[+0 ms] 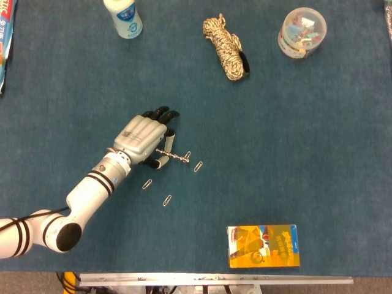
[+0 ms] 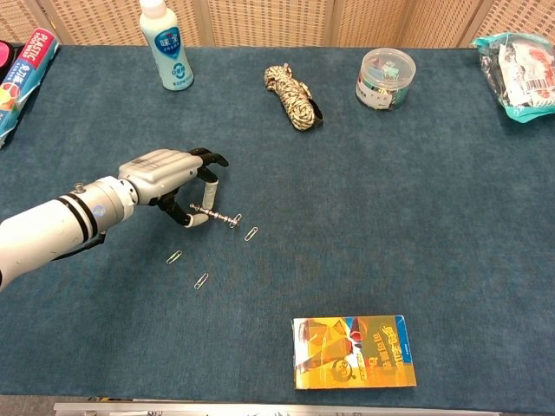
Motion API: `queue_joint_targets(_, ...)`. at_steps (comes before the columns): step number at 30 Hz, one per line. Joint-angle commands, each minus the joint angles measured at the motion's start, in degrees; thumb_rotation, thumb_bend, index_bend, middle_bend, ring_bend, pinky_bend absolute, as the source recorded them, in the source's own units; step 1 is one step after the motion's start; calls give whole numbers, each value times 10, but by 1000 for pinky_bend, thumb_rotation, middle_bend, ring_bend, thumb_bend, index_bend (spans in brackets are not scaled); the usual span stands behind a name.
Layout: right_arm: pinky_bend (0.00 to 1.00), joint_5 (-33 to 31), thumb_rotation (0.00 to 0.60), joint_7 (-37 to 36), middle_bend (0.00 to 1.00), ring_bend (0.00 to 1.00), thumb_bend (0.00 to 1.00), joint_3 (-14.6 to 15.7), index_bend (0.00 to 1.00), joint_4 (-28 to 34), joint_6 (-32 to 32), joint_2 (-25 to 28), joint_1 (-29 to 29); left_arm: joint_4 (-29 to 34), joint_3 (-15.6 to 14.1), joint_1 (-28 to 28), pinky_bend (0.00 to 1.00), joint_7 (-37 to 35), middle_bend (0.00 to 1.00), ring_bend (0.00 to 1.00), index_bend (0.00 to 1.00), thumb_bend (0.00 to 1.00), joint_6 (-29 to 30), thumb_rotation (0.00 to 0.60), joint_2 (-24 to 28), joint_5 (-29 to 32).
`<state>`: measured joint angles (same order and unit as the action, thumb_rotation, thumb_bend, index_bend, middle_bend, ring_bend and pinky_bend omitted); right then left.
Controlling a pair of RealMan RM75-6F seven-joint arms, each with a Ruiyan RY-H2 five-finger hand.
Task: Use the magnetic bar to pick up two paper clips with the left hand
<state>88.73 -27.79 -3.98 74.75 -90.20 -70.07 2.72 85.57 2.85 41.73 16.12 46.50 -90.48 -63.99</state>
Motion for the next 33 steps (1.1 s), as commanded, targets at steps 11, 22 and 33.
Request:
queue_joint_targets(11,303,-2,600,-3,304,206,97,-1,404,-2,2,-1,0,-16,-1,2,164,-11,117,51,566,345,-7,600,-7,2)
queue_joint_targets(22,303,7,600,-21,304,206,97,2,404,0,-6,3,-2,17,-6,-9,164,-13,117,52,567,345,15,600,13,-15)
queue_joint_targets(33,303,15,600,-40,304,206,97,5,404,4,-13,11,-4,76,-21,-32,163,-7,117,52,568,345,56,600,53,-43)
